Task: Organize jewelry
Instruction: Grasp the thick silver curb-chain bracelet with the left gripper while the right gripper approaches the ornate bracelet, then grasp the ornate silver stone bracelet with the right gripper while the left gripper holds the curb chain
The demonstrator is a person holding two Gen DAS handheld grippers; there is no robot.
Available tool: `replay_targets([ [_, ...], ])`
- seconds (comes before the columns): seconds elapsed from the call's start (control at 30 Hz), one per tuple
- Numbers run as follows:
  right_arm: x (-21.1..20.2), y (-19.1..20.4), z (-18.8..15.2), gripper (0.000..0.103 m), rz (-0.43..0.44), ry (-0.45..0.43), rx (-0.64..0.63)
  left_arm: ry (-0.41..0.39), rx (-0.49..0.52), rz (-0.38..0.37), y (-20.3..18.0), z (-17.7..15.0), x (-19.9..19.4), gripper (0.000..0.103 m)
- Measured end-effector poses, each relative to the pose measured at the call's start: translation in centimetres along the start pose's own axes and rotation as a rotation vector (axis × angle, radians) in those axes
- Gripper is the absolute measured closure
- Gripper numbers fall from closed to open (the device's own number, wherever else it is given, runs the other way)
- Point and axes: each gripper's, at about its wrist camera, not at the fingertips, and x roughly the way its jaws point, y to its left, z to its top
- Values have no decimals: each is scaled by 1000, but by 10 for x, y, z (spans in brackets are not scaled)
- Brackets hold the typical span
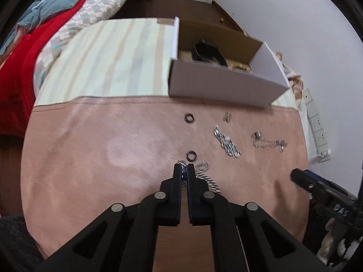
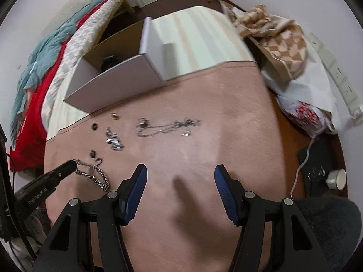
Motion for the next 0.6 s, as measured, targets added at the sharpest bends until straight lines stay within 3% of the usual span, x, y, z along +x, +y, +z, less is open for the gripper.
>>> replay_targets([
  [0.2,25,45,9,39,52,18,-114,-61,-21,26,26,17,-14,101],
  [0.43,63,93,18,41,25,22,-249,-65,-84,74,59,19,-4,101],
  [0.53,70,113,17,55,-48,-7,-340,-60,-107,71,68,19,-1,101],
  [0.6,71,120,15,89,-70,-14,-365,-61,-113,62,71,20,0,101],
])
